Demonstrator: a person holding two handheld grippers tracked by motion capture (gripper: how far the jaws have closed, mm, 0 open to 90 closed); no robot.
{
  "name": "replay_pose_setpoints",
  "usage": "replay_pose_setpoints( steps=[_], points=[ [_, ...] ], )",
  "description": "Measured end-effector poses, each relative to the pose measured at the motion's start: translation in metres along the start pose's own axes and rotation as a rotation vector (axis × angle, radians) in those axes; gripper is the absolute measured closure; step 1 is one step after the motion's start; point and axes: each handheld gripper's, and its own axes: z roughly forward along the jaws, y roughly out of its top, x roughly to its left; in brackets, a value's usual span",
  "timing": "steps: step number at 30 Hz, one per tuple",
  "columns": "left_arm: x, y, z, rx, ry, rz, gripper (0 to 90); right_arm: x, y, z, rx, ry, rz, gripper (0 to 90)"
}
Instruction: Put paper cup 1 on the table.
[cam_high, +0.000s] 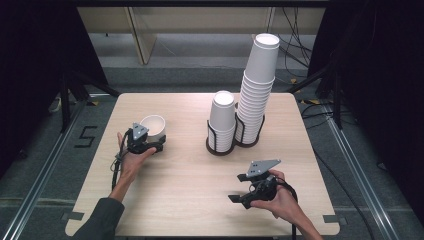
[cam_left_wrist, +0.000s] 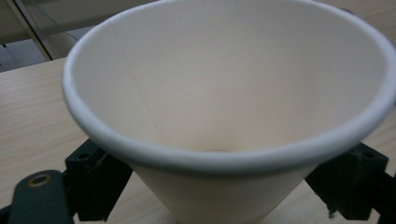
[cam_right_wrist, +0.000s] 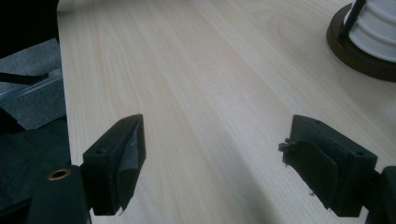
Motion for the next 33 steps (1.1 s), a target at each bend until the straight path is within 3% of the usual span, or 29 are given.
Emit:
replay_pose_setpoints(
  steps=[10, 12, 17, 18, 20, 26, 29, 32, 33],
  points=[
    [-0.003, -0.006, -0.011, 0.034, 0.000, -0.016, 14.3, -0.001, -0.001, 0.000, -0.008, -0.003, -0.005, 20.8],
    [-0.006, -0.007, -0.016, 0.028, -0.005, -0.016, 14.3, 0.000, -0.001, -0.001, -0.006, 0.003, 0.012, 20.7],
    [-0.014, -0.007, -0.033, 0.002, 0.007, -0.030, 14.4, 0.001, 0.000, -0.003, -0.010, -0.007, 0.030, 20.7],
    [-0.016, -0.008, -0.037, -0.002, 0.004, -0.036, 14.4, -0.002, 0.000, -0.004, -0.015, -0.008, 0.003, 20.7],
    [-0.020, -0.009, -0.046, -0.015, -0.001, -0.041, 14.5, -0.002, 0.000, -0.005, -0.018, -0.008, 0.013, 20.7],
    [-0.026, -0.009, -0.075, -0.051, 0.025, -0.071, 14.4, -0.004, -0.001, -0.010, -0.028, -0.028, 0.023, 20.4],
    [-0.031, -0.011, -0.086, -0.077, 0.014, -0.100, 14.5, -0.007, -0.001, -0.015, -0.043, -0.045, 0.036, 20.3],
    [-0.038, -0.011, -0.095, -0.088, -0.023, -0.134, 14.5, -0.010, -0.002, -0.020, -0.058, -0.074, 0.046, 20.3],
    [-0.041, -0.010, -0.098, -0.094, -0.035, -0.126, 14.5, -0.010, -0.002, -0.021, -0.060, -0.084, 0.057, 20.3]
  ],
)
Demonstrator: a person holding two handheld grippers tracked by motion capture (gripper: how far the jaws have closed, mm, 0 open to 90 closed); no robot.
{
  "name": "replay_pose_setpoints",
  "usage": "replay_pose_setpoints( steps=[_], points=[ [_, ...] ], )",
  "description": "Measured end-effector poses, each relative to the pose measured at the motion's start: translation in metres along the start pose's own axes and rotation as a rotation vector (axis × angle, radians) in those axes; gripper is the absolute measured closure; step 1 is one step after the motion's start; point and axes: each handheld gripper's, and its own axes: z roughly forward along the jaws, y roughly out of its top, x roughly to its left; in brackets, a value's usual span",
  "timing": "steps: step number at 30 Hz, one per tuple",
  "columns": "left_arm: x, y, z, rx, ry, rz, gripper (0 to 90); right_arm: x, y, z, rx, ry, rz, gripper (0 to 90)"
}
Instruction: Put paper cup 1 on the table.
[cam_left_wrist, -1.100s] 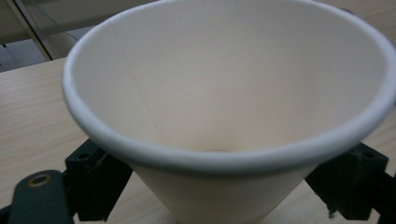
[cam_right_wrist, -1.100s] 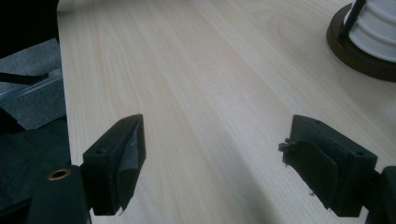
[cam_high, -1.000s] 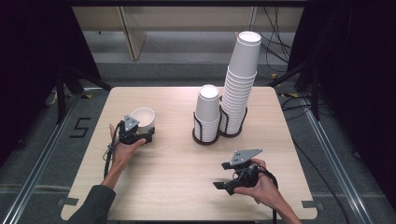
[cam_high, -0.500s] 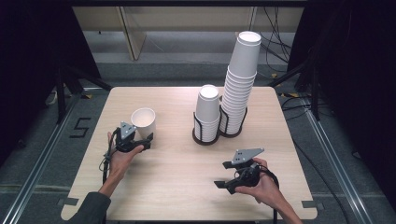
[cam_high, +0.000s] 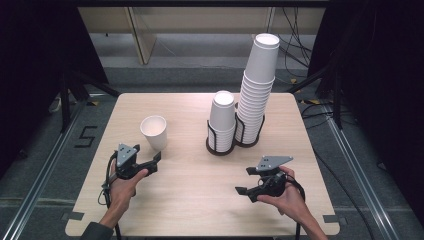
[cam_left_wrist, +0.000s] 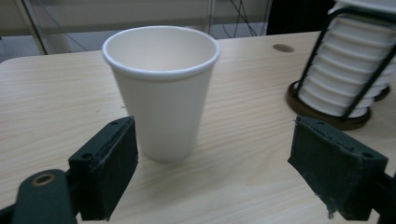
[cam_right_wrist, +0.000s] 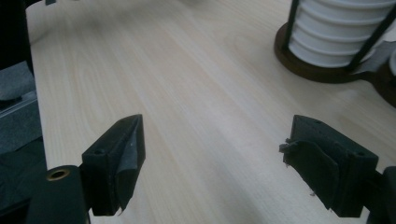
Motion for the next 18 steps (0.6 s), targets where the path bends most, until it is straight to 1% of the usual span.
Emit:
replay_pose_setpoints(
  steps=[2, 4, 5, 6, 7, 8, 10, 11, 12, 13, 15, 16, 17, 18],
  points=[
    [-0.006, -0.001, -0.004, 0.001, -0.023, 0.020, 14.5, -0.002, -0.001, -0.002, -0.008, -0.014, 0.011, 20.3],
    [-0.012, -0.003, -0.009, -0.008, -0.049, 0.006, 14.5, -0.003, -0.001, -0.004, -0.022, -0.031, 0.015, 20.3],
    [-0.015, -0.003, -0.011, -0.005, -0.060, 0.003, 14.5, -0.004, -0.002, -0.006, -0.018, -0.037, 0.027, 20.2],
    [-0.017, -0.004, -0.013, -0.012, -0.066, -0.002, 14.5, -0.003, -0.002, -0.006, -0.019, -0.043, 0.049, 20.1],
    [-0.020, -0.005, -0.016, -0.010, -0.073, 0.007, 14.5, -0.005, -0.002, -0.007, -0.027, -0.046, 0.030, 20.1],
    [-0.023, -0.006, -0.018, -0.015, -0.081, 0.012, 14.5, -0.007, -0.003, -0.007, -0.026, -0.043, 0.025, 20.1],
    [-0.028, -0.009, -0.022, -0.014, -0.101, 0.020, 14.5, -0.008, -0.003, -0.008, -0.034, -0.045, 0.037, 20.1],
    [-0.030, -0.011, -0.025, -0.005, -0.104, 0.023, 14.5, -0.008, -0.003, -0.009, -0.034, -0.053, 0.042, 20.1],
    [-0.033, -0.012, -0.027, -0.006, -0.113, 0.025, 14.4, -0.008, -0.004, -0.009, -0.033, -0.056, 0.044, 20.1],
    [-0.035, -0.014, -0.028, -0.009, -0.119, 0.022, 14.5, -0.010, -0.004, -0.010, -0.036, -0.060, 0.035, 20.0],
    [-0.040, -0.018, -0.031, -0.011, -0.137, 0.025, 14.4, -0.009, -0.004, -0.011, -0.030, -0.062, 0.056, 20.1],
    [-0.042, -0.019, -0.033, -0.002, -0.134, 0.032, 14.4, -0.010, -0.004, -0.011, -0.032, -0.063, 0.052, 20.0],
    [-0.043, -0.020, -0.034, -0.005, -0.141, 0.033, 14.5, -0.011, -0.004, -0.010, -0.038, -0.060, 0.041, 20.0],
    [-0.045, -0.021, -0.036, -0.001, -0.143, 0.036, 14.4, -0.011, -0.004, -0.010, -0.037, -0.057, 0.042, 20.0]
  ],
)
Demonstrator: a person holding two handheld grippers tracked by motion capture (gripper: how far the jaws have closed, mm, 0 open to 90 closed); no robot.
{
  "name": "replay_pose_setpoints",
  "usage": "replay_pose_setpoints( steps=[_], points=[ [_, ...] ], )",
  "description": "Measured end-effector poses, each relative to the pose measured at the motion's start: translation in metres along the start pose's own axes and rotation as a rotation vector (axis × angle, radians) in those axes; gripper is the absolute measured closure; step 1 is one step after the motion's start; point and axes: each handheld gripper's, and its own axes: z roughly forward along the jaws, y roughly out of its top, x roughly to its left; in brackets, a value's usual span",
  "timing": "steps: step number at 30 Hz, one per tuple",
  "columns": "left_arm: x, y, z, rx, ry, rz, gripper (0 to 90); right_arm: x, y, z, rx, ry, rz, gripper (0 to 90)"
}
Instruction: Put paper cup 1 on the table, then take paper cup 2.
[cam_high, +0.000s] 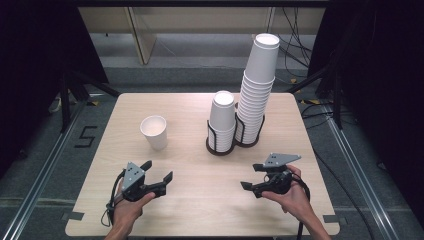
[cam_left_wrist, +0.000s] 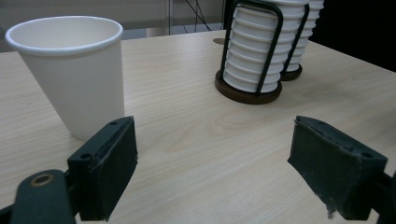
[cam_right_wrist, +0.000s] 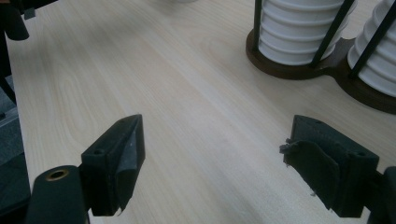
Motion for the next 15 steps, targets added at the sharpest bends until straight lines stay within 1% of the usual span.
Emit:
replay_pose_setpoints(
  steps=[1, 2, 3, 5, 6, 7, 8, 9, 10, 11, 12, 13, 14, 15],
  points=[
    [-0.002, -0.001, -0.001, -0.005, -0.002, -0.001, 14.4, 0.000, 0.000, 0.000, -0.001, 0.000, 0.001, 20.0],
    [-0.004, -0.002, -0.002, 0.000, -0.004, 0.001, 14.5, 0.000, 0.000, 0.000, 0.000, -0.003, 0.002, 20.0],
    [-0.005, -0.004, -0.002, -0.009, -0.010, -0.002, 14.4, -0.001, 0.000, 0.000, 0.000, -0.004, 0.003, 20.0],
    [-0.009, -0.006, -0.004, -0.009, -0.016, 0.004, 14.4, -0.001, 0.000, -0.001, 0.000, -0.007, 0.009, 20.0],
    [-0.010, -0.008, -0.005, -0.006, -0.026, 0.008, 14.4, -0.001, -0.001, -0.002, -0.007, -0.013, 0.020, 20.0],
    [-0.011, -0.009, -0.006, -0.003, -0.031, 0.014, 14.4, -0.003, 0.000, -0.004, -0.017, -0.027, 0.006, 20.0],
    [-0.013, -0.011, -0.007, -0.002, -0.031, 0.018, 14.4, -0.004, 0.000, -0.004, -0.024, -0.022, 0.021, 20.0],
    [-0.014, -0.012, -0.008, 0.001, -0.032, 0.019, 14.4, -0.005, 0.000, -0.006, -0.028, -0.028, 0.027, 19.9],
    [-0.016, -0.013, -0.010, 0.007, -0.030, 0.020, 14.4, -0.006, 0.000, -0.006, -0.042, -0.040, 0.020, 19.6],
    [-0.016, -0.015, -0.010, 0.001, -0.042, 0.022, 14.4, -0.006, 0.001, -0.008, -0.035, -0.043, 0.048, 19.4],
    [-0.017, -0.015, -0.012, 0.010, -0.036, 0.027, 14.4, -0.007, 0.002, -0.010, -0.038, -0.045, 0.050, 19.3],
    [-0.018, -0.017, -0.013, 0.014, -0.040, 0.032, 14.4, -0.009, 0.003, -0.012, -0.051, -0.060, 0.028, 19.3],
    [-0.019, -0.018, -0.014, 0.016, -0.046, 0.032, 14.4, -0.009, 0.005, -0.014, -0.064, -0.062, 0.057, 19.2],
    [-0.020, -0.019, -0.014, 0.023, -0.053, 0.036, 14.4, -0.011, 0.006, -0.016, -0.073, -0.067, 0.043, 19.2]
  ],
)
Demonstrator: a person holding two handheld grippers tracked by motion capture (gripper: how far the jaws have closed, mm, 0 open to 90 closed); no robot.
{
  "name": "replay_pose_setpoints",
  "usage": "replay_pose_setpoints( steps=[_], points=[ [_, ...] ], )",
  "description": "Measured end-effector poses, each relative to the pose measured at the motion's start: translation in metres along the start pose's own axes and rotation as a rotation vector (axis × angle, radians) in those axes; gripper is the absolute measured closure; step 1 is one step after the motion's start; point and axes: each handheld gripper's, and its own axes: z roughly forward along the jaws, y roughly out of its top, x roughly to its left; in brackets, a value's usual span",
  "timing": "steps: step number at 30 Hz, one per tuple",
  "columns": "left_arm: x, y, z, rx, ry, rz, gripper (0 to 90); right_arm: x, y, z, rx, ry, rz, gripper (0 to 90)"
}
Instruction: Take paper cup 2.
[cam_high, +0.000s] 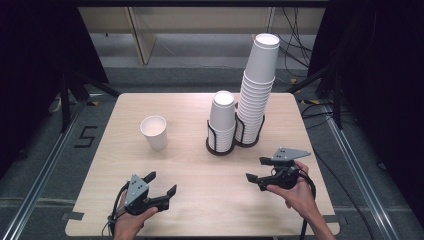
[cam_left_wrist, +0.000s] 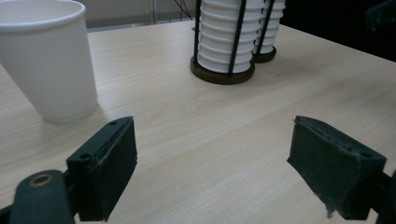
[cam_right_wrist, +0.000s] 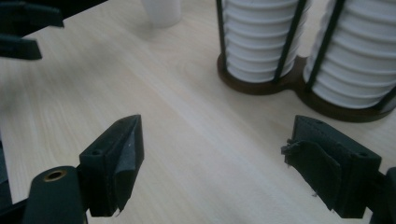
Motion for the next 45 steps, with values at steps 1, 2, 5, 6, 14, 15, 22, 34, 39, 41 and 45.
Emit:
replay_pose_setpoints(
  steps=[1, 2, 5, 6, 14, 15, 22, 34, 39, 41, 45],
  points=[
    [-0.001, -0.001, 0.000, -0.010, -0.004, -0.003, 14.4, -0.001, 0.002, -0.002, -0.006, -0.009, 0.004, 19.0],
    [-0.002, -0.002, -0.001, -0.005, -0.001, 0.001, 14.4, -0.002, 0.004, -0.005, -0.014, -0.011, 0.018, 19.0],
    [-0.007, -0.006, -0.003, 0.009, -0.003, 0.015, 14.4, -0.006, 0.012, -0.013, -0.039, -0.032, 0.033, 18.5],
    [-0.008, -0.007, -0.002, 0.007, -0.013, 0.018, 14.4, -0.008, 0.015, -0.016, -0.048, -0.045, 0.042, 18.3],
    [-0.014, -0.013, -0.002, 0.005, -0.045, 0.019, 14.4, -0.029, 0.041, -0.034, -0.127, -0.129, 0.060, 16.4],
    [-0.014, -0.013, -0.003, 0.015, -0.038, 0.031, 14.4, -0.030, 0.045, -0.035, -0.152, -0.130, 0.065, 16.2],
    [-0.014, -0.014, 0.000, 0.013, -0.035, 0.033, 14.4, -0.041, 0.079, -0.048, -0.197, -0.188, 0.047, 15.8],
    [-0.014, -0.014, 0.000, 0.016, -0.044, 0.034, 14.4, -0.065, 0.136, -0.057, -0.247, -0.212, 0.051, 15.5],
    [-0.014, -0.015, 0.003, 0.005, -0.056, 0.035, 14.4, -0.071, 0.159, -0.061, -0.275, -0.223, 0.049, 15.5],
    [-0.014, -0.015, 0.002, 0.009, -0.058, 0.040, 14.4, -0.073, 0.168, -0.062, -0.288, -0.226, 0.041, 15.5],
    [-0.015, -0.015, 0.003, 0.014, -0.057, 0.046, 14.4, -0.073, 0.185, -0.063, -0.291, -0.244, 0.040, 15.5]
  ],
)
